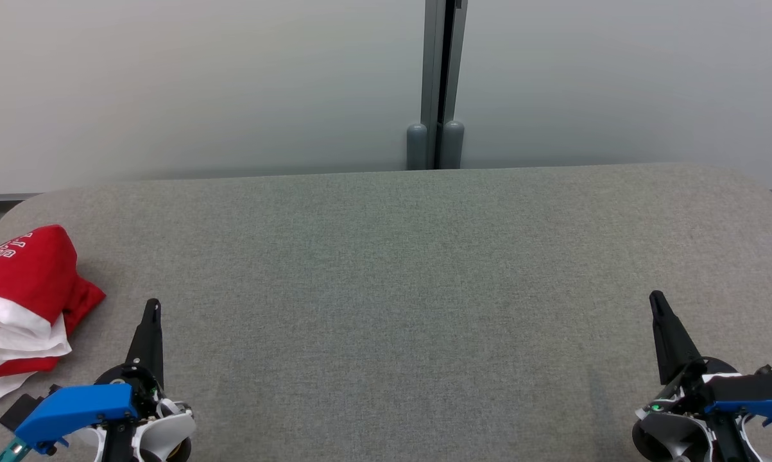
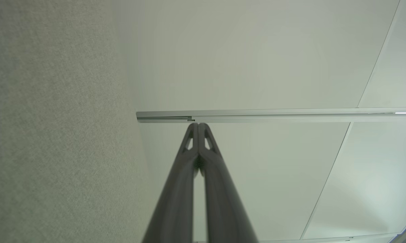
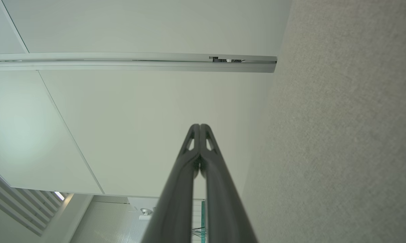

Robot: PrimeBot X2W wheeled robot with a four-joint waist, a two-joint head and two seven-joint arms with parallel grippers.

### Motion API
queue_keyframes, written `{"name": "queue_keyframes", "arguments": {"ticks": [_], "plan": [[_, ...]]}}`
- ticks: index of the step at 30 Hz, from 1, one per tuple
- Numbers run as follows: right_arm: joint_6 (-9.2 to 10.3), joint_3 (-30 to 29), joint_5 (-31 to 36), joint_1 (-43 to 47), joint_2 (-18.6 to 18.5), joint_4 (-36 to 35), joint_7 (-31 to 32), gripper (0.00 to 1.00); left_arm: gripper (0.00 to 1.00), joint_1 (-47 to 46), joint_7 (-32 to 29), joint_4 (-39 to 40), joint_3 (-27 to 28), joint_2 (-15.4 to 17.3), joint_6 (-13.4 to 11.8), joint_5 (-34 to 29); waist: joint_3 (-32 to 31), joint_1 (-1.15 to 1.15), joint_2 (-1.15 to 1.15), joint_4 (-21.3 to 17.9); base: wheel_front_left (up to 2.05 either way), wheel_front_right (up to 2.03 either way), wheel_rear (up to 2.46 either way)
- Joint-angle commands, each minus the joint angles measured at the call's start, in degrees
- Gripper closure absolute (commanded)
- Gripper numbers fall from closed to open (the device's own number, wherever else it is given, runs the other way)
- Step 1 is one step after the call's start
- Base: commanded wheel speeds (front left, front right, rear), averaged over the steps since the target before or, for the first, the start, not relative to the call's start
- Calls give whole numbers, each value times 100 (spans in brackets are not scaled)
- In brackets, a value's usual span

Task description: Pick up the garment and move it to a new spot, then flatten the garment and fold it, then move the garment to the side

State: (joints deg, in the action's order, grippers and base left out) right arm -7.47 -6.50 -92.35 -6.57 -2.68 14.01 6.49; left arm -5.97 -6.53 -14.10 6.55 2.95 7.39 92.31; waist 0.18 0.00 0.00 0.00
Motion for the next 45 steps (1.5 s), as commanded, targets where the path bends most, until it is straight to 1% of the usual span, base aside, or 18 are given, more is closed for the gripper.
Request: {"name": "queue_keyframes", "arguments": {"ticks": [1, 45], "plan": [[-4, -14, -17, 71, -39, -19, 25, 100, 100, -53, -19, 32, 2, -14, 19, 21, 0, 0, 0, 0, 0, 0, 0], [-4, -14, -17, 71, -39, -19, 25, 100, 100, -53, -19, 32, 1, -14, 19, 21, 0, 0, 0, 0, 0, 0, 0]]}}
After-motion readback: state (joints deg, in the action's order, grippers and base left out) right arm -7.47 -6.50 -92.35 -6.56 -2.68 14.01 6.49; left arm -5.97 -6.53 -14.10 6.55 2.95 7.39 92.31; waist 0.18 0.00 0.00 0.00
